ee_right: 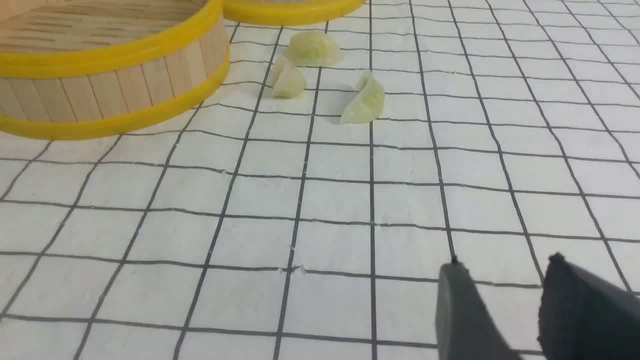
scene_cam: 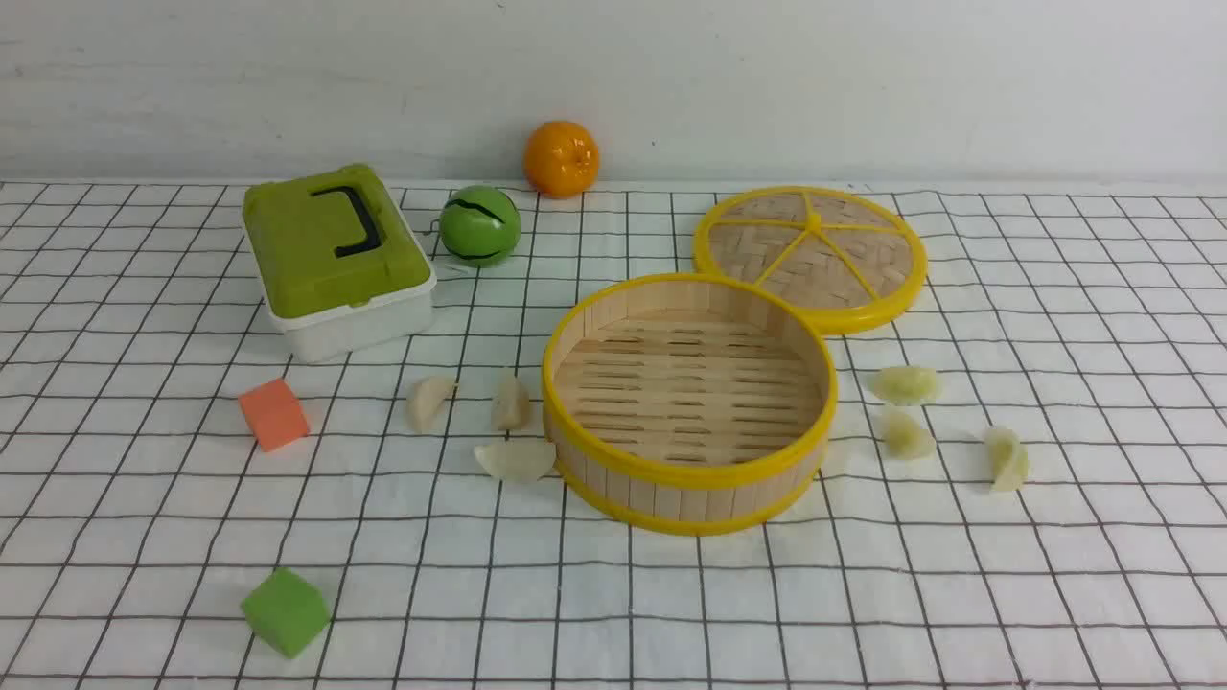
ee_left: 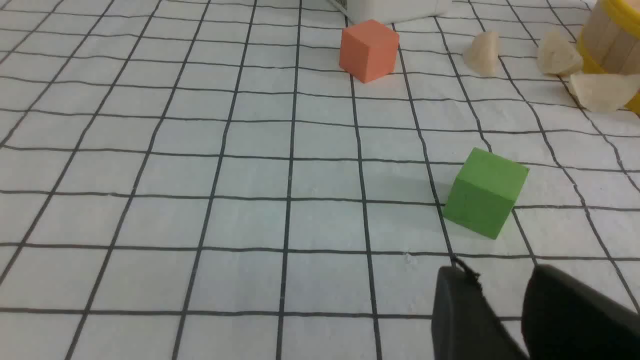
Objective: Put the dumplings into the steamer on the table with the white tablecloth.
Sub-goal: 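Reach for and grasp a dumpling on the table with the left gripper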
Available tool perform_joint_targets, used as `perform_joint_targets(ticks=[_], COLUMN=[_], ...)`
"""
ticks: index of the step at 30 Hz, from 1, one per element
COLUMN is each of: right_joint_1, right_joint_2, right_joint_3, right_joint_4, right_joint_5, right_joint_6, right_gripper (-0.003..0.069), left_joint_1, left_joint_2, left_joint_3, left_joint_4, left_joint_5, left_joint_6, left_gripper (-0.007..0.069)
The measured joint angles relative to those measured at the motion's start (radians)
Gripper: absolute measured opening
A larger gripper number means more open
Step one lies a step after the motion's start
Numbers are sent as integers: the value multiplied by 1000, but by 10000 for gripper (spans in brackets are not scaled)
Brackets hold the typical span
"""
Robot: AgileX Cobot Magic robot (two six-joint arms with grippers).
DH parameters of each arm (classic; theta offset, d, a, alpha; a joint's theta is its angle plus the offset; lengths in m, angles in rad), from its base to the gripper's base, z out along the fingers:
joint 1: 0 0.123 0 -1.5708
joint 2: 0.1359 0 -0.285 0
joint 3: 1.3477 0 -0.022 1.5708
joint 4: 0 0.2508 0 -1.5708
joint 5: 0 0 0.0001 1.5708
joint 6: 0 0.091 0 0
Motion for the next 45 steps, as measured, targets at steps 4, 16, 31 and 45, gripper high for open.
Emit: perform_joint_targets(ticks=[4, 16, 31, 45], right_joint_1=[0, 0, 0, 0], right_joint_2=[0, 0, 0, 0], right_joint_3=[0, 0, 0, 8], right_joint_4=[0, 0, -9, -42], right_joint_5=[0, 0, 0, -284], right_joint_6=[0, 0, 0, 0], right_gripper=[240, 240, 240, 240], left_joint_1=[0, 0, 0, 0], left_joint_2=[0, 0, 0, 0], left_joint_3=[0, 0, 0, 0], left_joint_4=[0, 0, 49, 166], left_joint_5=[0, 0, -26, -168], left_joint_6=[0, 0, 7, 7], left_gripper=[195, 207, 223, 237])
